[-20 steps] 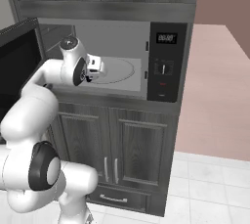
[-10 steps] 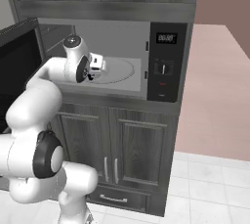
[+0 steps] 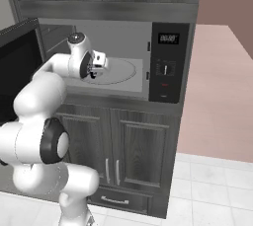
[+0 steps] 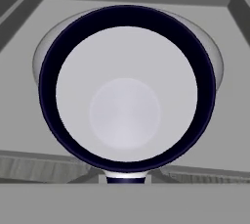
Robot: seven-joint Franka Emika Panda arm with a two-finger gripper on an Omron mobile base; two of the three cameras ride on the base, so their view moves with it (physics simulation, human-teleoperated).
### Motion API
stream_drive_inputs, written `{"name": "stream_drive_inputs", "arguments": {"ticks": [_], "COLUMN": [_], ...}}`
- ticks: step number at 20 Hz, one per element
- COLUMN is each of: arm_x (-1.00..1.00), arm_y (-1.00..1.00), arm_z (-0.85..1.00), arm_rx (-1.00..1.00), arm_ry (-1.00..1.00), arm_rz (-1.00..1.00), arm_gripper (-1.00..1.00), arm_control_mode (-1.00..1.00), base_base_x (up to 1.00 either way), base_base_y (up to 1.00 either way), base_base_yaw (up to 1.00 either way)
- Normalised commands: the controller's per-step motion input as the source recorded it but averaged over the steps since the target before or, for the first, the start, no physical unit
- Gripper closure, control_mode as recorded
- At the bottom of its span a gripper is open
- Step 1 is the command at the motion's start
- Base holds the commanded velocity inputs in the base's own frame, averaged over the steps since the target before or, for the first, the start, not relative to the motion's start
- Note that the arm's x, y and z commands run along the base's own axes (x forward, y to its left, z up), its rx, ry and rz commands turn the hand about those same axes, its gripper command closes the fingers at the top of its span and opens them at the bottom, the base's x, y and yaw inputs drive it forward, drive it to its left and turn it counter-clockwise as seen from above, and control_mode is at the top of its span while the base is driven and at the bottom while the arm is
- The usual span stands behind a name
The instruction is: Pick the mug from the counter and place it inside the microwave. Then close the microwave.
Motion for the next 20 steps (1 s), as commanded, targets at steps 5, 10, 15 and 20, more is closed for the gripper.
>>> {"name": "stream_drive_inputs", "arguments": {"ticks": [5,10,15,20], "arm_x": [0.22,0.16,0.00,0.00], "arm_y": [0.10,0.13,0.01,0.00], "arm_z": [-0.03,-0.07,-0.18,-0.18], "arm_rx": [0.00,0.00,0.00,0.00], "arm_ry": [0.02,0.00,0.00,0.00], "arm_rz": [0.00,0.00,0.00,0.00], "arm_gripper": [1.00,1.00,1.00,1.00], "arm_control_mode": [-1.00,-1.00,-1.00,-1.00], "base_base_x": [0.00,0.00,0.00,0.00], "base_base_y": [0.00,0.00,0.00,0.00], "base_base_yaw": [0.00,0.00,0.00,0.00]}}
